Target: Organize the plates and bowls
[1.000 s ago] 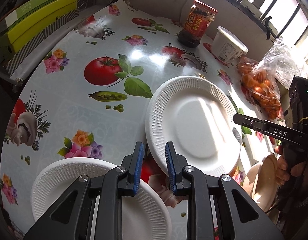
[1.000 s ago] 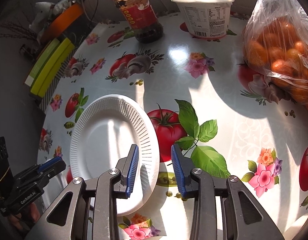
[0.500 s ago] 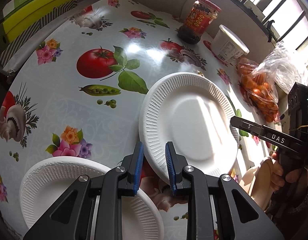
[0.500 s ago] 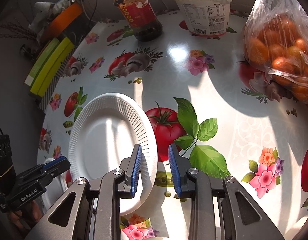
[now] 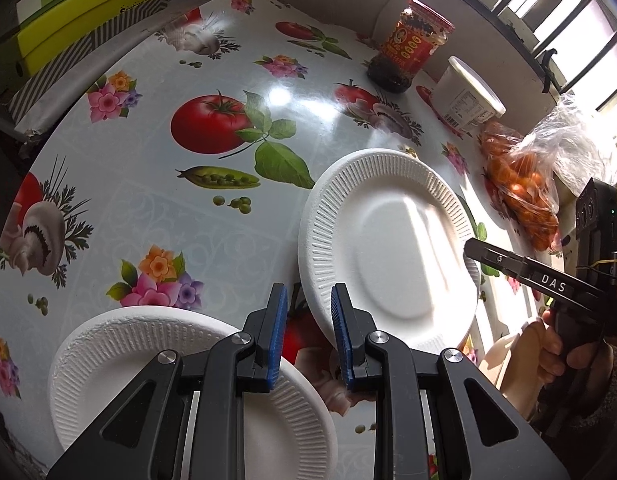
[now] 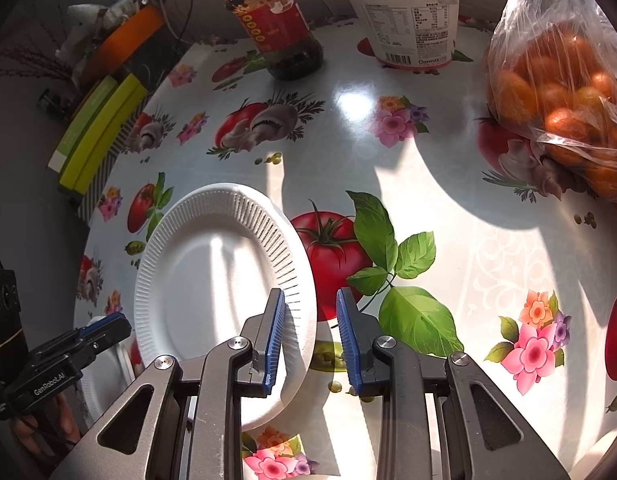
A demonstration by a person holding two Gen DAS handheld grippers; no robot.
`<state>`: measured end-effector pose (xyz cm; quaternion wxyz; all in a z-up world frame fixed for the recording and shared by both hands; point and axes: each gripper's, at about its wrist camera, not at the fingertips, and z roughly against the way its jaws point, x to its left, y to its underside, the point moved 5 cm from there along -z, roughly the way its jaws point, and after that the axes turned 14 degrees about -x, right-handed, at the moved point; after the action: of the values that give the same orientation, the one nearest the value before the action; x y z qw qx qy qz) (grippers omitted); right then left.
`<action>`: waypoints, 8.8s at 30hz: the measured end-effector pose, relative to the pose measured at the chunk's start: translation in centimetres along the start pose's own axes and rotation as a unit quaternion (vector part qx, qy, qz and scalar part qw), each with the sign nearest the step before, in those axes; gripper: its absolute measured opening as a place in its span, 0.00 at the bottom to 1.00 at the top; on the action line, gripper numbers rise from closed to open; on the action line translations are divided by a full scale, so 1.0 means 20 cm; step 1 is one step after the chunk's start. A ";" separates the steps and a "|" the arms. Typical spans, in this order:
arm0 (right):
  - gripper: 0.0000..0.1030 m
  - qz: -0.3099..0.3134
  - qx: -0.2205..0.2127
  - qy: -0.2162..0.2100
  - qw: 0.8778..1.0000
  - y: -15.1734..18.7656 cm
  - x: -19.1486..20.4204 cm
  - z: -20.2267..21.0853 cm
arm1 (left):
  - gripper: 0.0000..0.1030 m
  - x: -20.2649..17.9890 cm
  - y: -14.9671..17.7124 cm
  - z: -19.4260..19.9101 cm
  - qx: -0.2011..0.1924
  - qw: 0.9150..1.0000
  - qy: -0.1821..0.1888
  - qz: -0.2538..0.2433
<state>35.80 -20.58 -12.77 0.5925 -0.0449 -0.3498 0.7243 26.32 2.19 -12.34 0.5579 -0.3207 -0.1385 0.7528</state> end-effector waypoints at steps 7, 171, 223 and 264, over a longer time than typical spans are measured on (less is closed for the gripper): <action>0.26 -0.004 0.004 -0.002 1.000 0.01 0.00 -0.01 | 0.23 0.01 0.01 -0.05 0.022 0.999 0.012 0.021; 0.16 0.089 0.033 -0.040 0.995 0.57 0.91 0.10 | 0.14 0.64 0.42 0.59 -0.034 0.996 -0.072 0.028; 0.49 0.080 -0.086 -0.006 0.993 0.67 0.78 0.56 | 0.21 0.25 0.47 0.78 -0.097 0.991 -0.048 -0.080; 0.51 -0.019 -0.218 0.153 0.964 0.88 0.11 1.13 | 0.21 -0.49 0.63 0.62 -0.087 0.975 0.061 -0.195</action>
<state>9.71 -29.80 -4.94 0.6289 -0.2767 -0.4049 0.6033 10.63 -9.23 -6.80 0.6714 -0.3803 -0.2292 0.5933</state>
